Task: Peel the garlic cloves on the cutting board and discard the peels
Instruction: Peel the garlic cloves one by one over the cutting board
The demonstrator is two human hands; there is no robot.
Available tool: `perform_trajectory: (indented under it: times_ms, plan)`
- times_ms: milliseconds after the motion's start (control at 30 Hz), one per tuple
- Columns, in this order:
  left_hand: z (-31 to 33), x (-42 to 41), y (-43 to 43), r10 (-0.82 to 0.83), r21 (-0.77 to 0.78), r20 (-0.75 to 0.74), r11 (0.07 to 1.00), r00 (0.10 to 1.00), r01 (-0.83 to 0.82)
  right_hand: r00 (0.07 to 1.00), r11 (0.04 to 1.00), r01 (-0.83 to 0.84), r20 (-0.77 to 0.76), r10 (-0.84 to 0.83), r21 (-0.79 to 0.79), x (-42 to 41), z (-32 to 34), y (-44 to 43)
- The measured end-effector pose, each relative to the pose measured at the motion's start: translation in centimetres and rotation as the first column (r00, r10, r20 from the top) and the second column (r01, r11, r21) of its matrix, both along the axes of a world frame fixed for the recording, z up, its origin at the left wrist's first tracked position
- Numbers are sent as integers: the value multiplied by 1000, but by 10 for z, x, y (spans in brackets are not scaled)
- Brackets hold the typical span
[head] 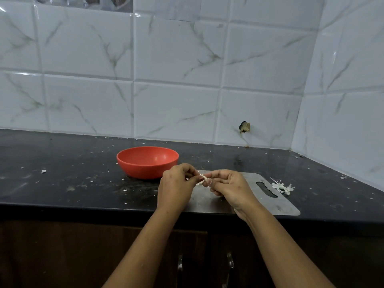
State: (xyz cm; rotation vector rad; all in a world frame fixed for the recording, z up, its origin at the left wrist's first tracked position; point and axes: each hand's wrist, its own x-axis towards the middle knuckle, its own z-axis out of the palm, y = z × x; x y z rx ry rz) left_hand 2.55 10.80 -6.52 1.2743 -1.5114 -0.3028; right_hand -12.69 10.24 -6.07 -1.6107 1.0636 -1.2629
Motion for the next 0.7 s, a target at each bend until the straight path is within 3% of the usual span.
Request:
perform_trajectory:
  times_ms: [467,700]
  plan:
    - [-4,2,-7,-82,13,169,997,982,81,999,999,-32,13,32,30,-2,3,4]
    - [-4,-2,-6,-61,-12,250,998,966,66,998,999,41,41,-42,32,0,2,1]
